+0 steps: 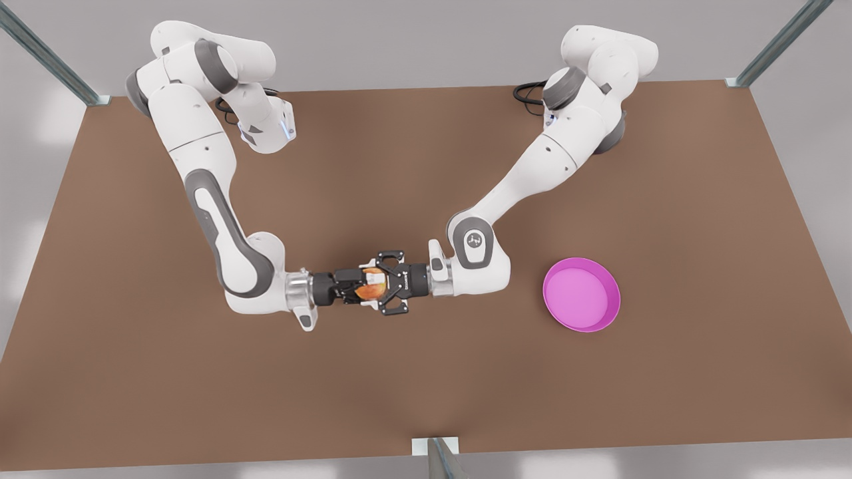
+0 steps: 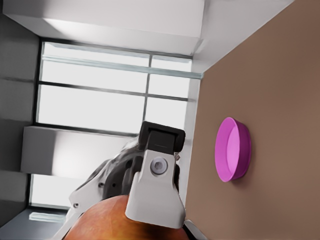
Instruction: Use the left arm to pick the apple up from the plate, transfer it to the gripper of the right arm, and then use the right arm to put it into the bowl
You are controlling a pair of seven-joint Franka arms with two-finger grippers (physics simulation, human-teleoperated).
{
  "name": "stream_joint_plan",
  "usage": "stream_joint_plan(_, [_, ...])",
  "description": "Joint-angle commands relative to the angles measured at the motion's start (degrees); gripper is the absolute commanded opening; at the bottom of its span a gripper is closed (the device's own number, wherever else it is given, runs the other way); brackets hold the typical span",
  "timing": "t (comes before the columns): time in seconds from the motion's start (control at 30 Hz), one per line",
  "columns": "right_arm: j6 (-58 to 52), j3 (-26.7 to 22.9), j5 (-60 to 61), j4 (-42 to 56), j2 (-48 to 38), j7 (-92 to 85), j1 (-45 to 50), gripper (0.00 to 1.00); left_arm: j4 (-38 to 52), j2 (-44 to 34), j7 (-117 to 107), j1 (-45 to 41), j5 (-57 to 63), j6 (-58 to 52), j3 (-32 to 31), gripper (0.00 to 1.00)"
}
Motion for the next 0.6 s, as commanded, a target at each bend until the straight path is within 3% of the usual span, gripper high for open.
stream_joint_plan(0.0, [1.5,0.3,-0.2,0.0,-0.1,-6.4,0.0,0.64,0.0,-0.1,4.5,0.0,-0.1,-0.2,-0.1,1.0])
stream_joint_plan(0.33, [1.0,0.2,-4.1,-2.5,-0.8,-6.6,-1.9,0.64,-0.5,-0.5,4.4,1.2,0.0,-0.3,0.1,1.0])
stream_joint_plan(0.57, [1.0,0.2,-16.7,-8.7,-5.9,-5.7,-6.8,0.64,-1.3,-0.9,4.4,2.0,0.5,-0.3,0.1,1.0])
